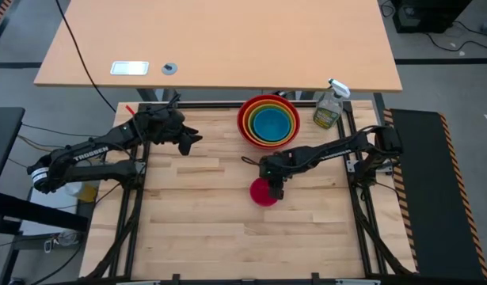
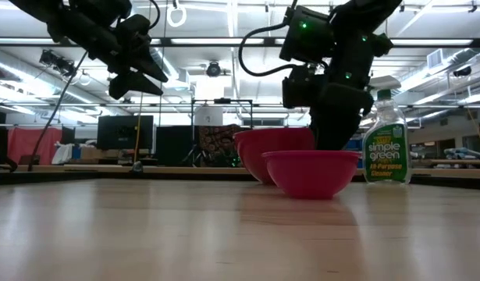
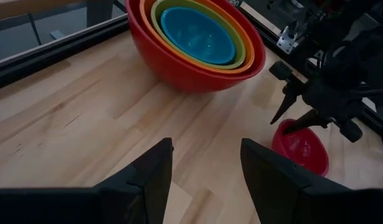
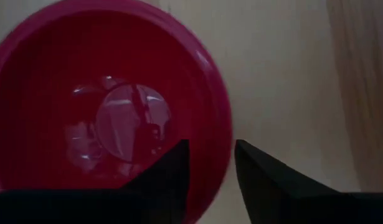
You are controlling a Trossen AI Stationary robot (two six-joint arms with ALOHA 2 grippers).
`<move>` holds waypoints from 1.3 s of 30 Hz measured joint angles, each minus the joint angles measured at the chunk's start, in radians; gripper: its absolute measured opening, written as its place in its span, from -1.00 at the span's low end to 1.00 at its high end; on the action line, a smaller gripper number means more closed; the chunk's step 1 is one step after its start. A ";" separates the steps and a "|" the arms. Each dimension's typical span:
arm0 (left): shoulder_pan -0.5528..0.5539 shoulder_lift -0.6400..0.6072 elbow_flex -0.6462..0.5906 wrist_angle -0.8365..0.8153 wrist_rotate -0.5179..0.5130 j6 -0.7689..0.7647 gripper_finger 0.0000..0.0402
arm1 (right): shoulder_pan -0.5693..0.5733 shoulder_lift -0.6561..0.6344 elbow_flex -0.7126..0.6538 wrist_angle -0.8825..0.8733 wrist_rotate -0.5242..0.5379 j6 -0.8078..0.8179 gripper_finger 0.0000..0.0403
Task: Nest bowls inside each other
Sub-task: Stack the pink bowl on top of the blue bowls
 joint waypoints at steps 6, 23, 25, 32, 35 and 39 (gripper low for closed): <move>0.000 0.000 0.000 -0.001 0.000 -0.006 -0.04 | 0.000 0.000 -0.001 0.008 -0.010 0.035 -0.65; 0.000 0.000 0.000 0.000 0.000 -0.034 -0.04 | -0.014 -0.001 0.123 -0.001 -0.082 0.091 -0.89; 0.000 0.000 0.000 0.000 0.000 -0.034 -0.04 | -0.032 -0.001 0.156 -0.001 -0.082 0.093 -0.89; 0.000 0.000 0.000 0.000 0.000 -0.035 -0.04 | -0.127 -0.001 0.265 0.008 -0.041 0.097 -0.89; 0.000 0.000 0.000 0.000 0.002 -0.035 -0.04 | -0.182 -0.001 0.307 0.009 -0.024 0.115 -0.87; 0.000 0.000 0.000 -0.003 0.027 -0.048 -0.04 | -0.262 -0.005 0.349 0.004 0.007 0.156 -0.87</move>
